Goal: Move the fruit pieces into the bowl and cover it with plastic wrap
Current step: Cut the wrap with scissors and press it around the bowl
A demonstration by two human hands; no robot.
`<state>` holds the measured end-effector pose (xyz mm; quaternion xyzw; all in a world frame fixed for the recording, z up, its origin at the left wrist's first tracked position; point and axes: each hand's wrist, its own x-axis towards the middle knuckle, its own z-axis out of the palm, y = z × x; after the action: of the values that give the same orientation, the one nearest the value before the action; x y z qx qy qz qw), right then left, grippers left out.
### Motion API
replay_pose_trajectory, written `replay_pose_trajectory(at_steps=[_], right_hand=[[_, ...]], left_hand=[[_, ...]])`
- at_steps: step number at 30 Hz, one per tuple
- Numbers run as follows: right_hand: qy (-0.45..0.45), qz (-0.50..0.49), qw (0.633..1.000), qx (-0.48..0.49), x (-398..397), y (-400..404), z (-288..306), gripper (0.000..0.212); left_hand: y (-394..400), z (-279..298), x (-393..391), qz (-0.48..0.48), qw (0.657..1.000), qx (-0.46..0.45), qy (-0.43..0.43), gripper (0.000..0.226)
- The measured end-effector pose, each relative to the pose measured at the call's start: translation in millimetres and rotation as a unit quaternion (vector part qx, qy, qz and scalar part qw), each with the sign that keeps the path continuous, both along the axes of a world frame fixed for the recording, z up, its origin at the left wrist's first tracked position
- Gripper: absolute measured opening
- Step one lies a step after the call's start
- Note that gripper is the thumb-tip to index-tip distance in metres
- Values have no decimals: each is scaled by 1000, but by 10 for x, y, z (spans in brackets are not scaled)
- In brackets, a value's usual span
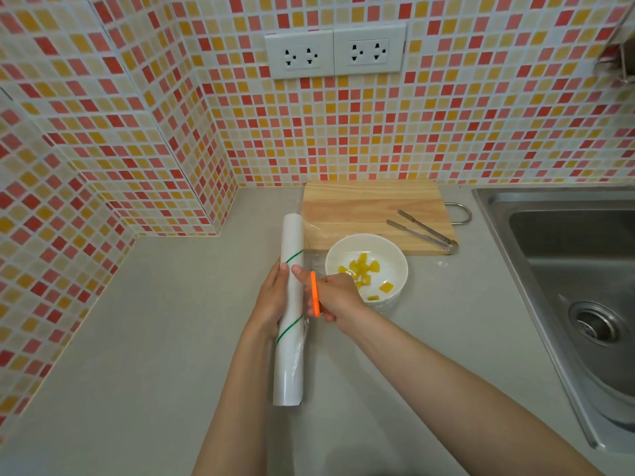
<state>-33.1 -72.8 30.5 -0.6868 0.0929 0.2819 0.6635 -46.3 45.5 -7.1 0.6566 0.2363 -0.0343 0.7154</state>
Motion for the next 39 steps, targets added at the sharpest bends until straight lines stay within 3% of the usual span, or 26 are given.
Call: replay_pose_trajectory(at_steps=[16, 33, 36, 39], right_hand=[[38, -17, 999, 6, 424, 174, 131, 51], [60, 43, 997, -27, 861, 274, 309, 50], [52, 104, 993, -7, 891, 176, 440, 50], [-50, 57, 997, 7, 879, -150, 488, 42]], left_hand=[[46, 20, -125, 11, 999, 21, -29, 41], [195, 4, -405, 28, 999, 32, -7, 46], [248, -3, -423, 23, 997, 67, -14, 43], [286, -4, -354, 3, 985, 167, 31, 57]])
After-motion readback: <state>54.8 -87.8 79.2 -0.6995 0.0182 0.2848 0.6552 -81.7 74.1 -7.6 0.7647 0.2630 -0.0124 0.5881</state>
